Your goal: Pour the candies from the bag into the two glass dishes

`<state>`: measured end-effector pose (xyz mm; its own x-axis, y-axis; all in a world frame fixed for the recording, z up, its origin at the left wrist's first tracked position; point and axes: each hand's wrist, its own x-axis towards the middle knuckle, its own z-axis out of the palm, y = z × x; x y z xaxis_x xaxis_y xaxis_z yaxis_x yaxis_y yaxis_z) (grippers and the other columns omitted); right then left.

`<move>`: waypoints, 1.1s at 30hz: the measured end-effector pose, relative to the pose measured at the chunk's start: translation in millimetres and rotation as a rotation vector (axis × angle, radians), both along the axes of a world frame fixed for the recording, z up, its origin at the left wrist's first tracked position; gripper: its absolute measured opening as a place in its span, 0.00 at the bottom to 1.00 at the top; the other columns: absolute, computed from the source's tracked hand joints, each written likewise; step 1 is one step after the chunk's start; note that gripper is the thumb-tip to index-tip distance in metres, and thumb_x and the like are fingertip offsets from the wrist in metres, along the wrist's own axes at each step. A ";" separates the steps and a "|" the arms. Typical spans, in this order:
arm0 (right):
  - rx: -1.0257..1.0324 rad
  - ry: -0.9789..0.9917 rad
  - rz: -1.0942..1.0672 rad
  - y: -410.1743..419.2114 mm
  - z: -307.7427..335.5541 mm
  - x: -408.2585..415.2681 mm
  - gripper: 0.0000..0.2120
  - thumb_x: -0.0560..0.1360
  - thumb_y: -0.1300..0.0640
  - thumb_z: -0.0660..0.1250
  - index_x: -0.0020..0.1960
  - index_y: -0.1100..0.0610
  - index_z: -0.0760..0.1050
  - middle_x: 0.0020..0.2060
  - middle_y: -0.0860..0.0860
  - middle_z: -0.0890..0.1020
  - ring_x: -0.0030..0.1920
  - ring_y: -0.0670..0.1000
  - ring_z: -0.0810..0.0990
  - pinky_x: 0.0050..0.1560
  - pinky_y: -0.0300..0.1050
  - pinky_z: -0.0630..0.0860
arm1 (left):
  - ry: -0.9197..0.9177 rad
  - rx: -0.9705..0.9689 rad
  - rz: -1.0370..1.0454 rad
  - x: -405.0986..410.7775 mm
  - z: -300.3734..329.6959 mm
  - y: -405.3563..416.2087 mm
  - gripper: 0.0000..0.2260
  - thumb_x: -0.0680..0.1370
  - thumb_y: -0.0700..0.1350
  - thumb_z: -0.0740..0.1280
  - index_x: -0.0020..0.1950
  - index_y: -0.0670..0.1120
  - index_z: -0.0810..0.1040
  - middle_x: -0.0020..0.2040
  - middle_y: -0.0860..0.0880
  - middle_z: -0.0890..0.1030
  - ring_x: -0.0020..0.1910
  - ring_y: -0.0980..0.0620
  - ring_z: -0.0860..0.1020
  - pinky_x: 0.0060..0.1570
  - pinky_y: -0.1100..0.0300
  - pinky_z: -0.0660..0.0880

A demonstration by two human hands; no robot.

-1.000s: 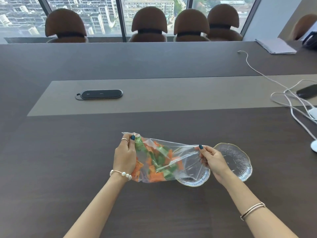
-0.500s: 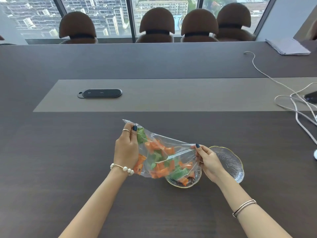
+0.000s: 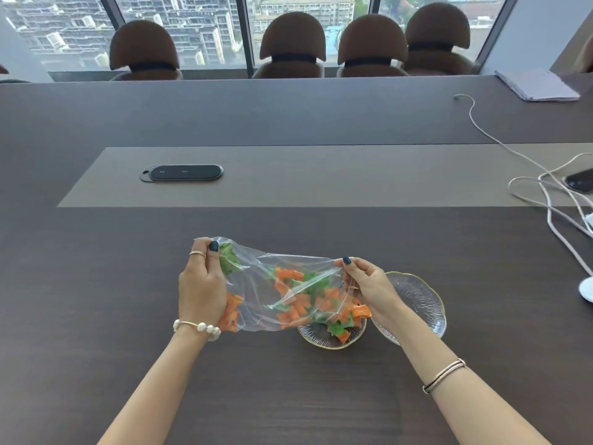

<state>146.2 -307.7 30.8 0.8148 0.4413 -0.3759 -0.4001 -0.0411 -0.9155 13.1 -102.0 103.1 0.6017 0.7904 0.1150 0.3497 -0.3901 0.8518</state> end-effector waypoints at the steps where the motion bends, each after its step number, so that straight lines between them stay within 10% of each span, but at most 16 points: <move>1: 0.000 -0.006 0.010 2.2 2.8 -1.0 0.09 0.76 0.53 0.64 0.44 0.54 0.81 0.29 0.46 0.75 0.29 0.41 0.74 0.33 0.34 0.74 | -0.002 0.003 0.007 -1.5 0.3 2.1 0.08 0.80 0.46 0.54 0.48 0.45 0.71 0.30 0.48 0.69 0.29 0.48 0.66 0.30 0.55 0.65; 16: -0.062 -0.137 0.035 33.7 32.1 -11.9 0.08 0.76 0.54 0.64 0.43 0.51 0.83 0.32 0.49 0.77 0.32 0.46 0.74 0.43 0.46 0.74 | -0.009 -0.091 0.071 -26.0 -14.3 45.0 0.09 0.81 0.47 0.54 0.47 0.46 0.70 0.31 0.49 0.70 0.29 0.48 0.67 0.31 0.55 0.65; 33: -0.183 -0.125 -0.026 32.4 21.8 -18.6 0.08 0.77 0.57 0.63 0.45 0.57 0.81 0.29 0.48 0.75 0.28 0.45 0.74 0.33 0.38 0.72 | -0.034 -0.110 -0.009 -15.3 -8.7 52.9 0.07 0.80 0.45 0.55 0.45 0.46 0.70 0.30 0.48 0.69 0.28 0.47 0.66 0.29 0.54 0.64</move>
<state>127.6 -275.3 52.6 0.8703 0.3532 -0.3432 -0.2872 -0.2022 -0.9363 -2.2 -49.2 94.4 0.6060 0.7940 0.0482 0.3165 -0.2962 0.9011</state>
